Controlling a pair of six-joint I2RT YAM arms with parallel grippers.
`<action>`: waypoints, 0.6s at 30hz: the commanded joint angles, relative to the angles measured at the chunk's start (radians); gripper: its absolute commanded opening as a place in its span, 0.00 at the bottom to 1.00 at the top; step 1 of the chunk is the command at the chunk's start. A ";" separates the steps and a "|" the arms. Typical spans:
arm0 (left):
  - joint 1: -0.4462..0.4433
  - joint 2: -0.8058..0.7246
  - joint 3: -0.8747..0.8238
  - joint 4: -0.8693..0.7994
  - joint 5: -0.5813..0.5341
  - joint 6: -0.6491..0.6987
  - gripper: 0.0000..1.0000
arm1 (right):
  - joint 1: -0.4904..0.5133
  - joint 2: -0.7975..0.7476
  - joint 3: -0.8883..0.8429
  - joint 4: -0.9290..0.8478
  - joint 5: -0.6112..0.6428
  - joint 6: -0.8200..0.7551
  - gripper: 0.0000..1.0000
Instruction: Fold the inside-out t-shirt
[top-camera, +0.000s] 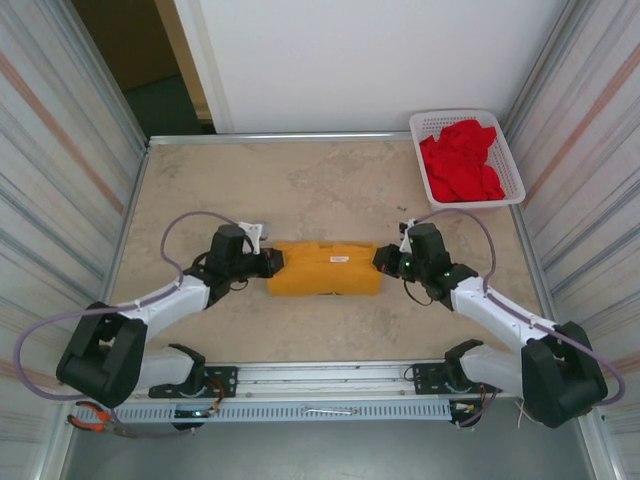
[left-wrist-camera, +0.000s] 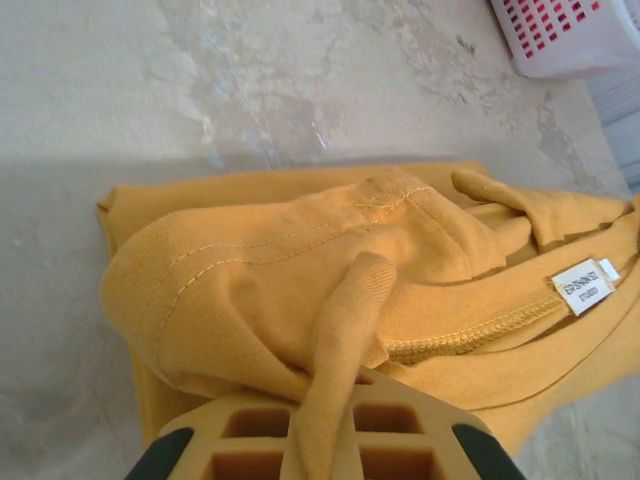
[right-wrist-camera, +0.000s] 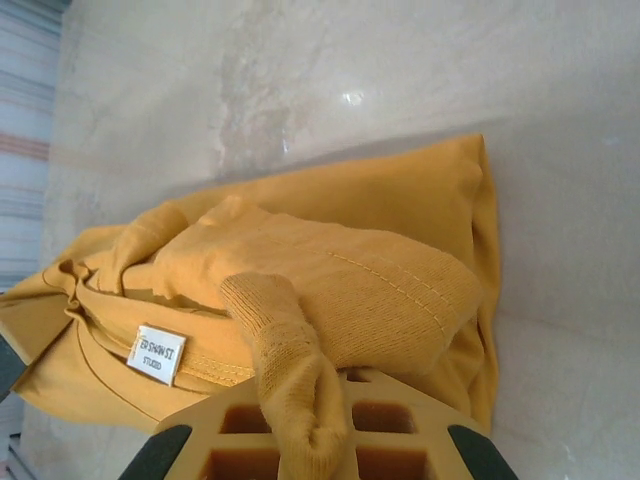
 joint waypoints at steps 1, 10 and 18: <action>0.012 0.048 0.047 -0.004 -0.162 0.055 0.00 | -0.005 0.077 0.062 0.015 0.123 -0.049 0.00; -0.001 0.348 0.146 -0.048 -0.262 0.065 0.00 | 0.008 0.456 0.203 -0.087 0.247 -0.040 0.00; -0.016 0.353 0.118 -0.030 -0.269 0.051 0.06 | 0.030 0.398 0.164 -0.108 0.259 -0.008 0.25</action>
